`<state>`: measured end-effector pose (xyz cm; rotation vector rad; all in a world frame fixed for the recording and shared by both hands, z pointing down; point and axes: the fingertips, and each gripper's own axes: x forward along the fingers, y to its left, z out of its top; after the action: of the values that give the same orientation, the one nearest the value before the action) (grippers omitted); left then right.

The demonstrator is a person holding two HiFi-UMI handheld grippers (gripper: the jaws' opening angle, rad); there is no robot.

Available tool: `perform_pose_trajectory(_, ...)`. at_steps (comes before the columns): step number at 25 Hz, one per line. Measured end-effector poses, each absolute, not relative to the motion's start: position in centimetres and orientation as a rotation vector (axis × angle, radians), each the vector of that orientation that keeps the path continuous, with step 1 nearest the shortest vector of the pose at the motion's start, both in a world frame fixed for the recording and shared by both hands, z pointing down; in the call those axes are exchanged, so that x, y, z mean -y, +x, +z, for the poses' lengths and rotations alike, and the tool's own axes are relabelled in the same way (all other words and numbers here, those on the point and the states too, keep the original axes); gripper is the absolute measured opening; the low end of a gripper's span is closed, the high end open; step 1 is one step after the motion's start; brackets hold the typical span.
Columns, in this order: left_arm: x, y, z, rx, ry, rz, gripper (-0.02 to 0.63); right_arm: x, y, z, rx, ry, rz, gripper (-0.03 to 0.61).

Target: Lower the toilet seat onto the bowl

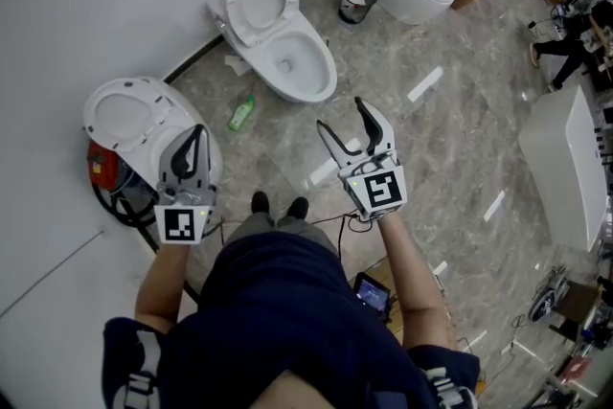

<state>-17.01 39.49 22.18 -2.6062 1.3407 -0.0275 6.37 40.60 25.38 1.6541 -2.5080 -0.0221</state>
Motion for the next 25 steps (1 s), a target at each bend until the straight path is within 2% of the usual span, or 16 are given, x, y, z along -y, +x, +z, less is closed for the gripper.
perform_pose_trajectory(12, -39.2, -15.1, 21.5, -1.401, -2.560, -0.013, 0.025, -39.4, 8.6, 26.5, 2.534, 1.594, -0.022, 0.337)
perform_pose_trajectory(25, -31.1, -17.8, 22.9, -1.382, -2.570, 0.002, 0.025, -30.2, 5.1, 28.0, 2.511, 1.566, -0.026, 0.337)
